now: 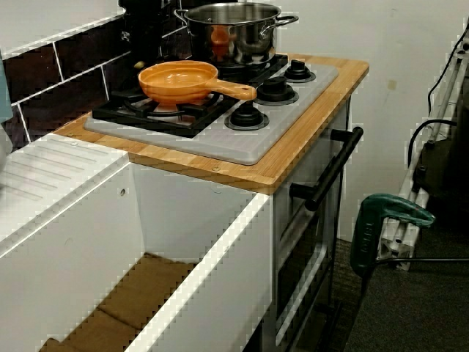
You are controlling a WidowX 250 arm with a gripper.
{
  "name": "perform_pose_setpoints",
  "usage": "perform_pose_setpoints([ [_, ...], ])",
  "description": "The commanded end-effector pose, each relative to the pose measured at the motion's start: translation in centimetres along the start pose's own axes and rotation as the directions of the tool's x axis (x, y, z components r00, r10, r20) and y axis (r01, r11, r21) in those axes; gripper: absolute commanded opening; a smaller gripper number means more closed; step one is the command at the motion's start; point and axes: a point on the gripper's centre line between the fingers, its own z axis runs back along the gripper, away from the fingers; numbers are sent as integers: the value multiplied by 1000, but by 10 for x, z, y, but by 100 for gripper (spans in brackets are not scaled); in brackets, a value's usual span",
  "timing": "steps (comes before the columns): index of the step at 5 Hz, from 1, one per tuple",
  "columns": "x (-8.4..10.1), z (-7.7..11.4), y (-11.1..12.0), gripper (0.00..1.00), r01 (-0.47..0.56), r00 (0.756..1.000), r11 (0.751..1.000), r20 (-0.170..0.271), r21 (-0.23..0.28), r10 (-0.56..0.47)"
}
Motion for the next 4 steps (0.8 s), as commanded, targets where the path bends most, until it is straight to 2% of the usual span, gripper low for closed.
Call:
perform_pose_setpoints([
  [1, 3, 53, 12, 0, -18, 997, 1000, 70, -25, 20],
  [3, -10, 77, 23, 0, -13, 997, 1000, 81, -18, 15],
  [4, -19, 90, 30, 8, -12, 996, 1000, 87, -13, 13],
])
